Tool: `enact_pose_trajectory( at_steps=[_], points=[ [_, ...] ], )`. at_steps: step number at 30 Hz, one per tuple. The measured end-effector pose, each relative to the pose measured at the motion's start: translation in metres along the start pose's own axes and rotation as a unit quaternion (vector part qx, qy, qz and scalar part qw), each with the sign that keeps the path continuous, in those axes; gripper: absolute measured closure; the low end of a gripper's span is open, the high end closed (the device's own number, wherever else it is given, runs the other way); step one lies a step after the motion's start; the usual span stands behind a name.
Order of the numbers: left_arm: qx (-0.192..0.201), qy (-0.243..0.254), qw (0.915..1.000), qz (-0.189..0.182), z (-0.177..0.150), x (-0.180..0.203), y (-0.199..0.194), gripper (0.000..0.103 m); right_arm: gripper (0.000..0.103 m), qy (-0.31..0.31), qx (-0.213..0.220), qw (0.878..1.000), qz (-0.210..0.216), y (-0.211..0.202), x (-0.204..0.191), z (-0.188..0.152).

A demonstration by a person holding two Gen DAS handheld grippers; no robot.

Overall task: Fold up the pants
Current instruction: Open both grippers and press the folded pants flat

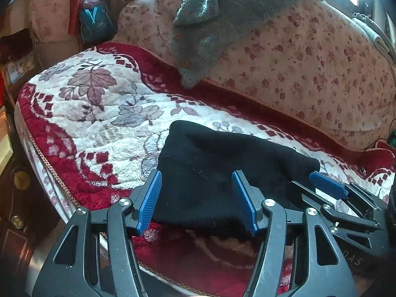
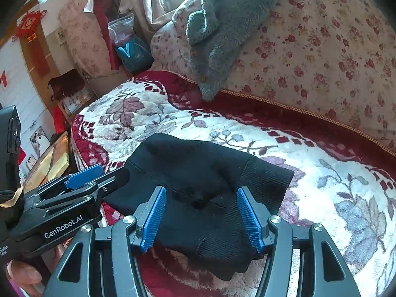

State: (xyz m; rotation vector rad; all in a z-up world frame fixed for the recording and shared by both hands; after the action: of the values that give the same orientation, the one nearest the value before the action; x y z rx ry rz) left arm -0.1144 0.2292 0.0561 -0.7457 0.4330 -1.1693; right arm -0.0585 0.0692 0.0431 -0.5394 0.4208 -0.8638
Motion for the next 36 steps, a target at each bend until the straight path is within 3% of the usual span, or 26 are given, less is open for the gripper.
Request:
enact_pose_trajectory(
  at_steps=[36],
  points=[
    [-0.005, 0.002, 1.0000, -0.001, 0.003, -0.007, 0.010, 0.044, 0.044, -0.006, -0.022, 1.000, -0.005, 0.018, -0.001, 0.001]
  ],
)
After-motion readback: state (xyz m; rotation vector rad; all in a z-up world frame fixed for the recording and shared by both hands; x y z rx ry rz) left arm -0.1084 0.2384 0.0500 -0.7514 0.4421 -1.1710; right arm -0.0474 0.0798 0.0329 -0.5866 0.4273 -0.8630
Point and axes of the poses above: each gripper's, at about its wrist camera, not at the fingertips, and y roughly the way its jaws point, x to its right, z to its top, the point moved 3 cm from there along y, roughly the way its jaws point
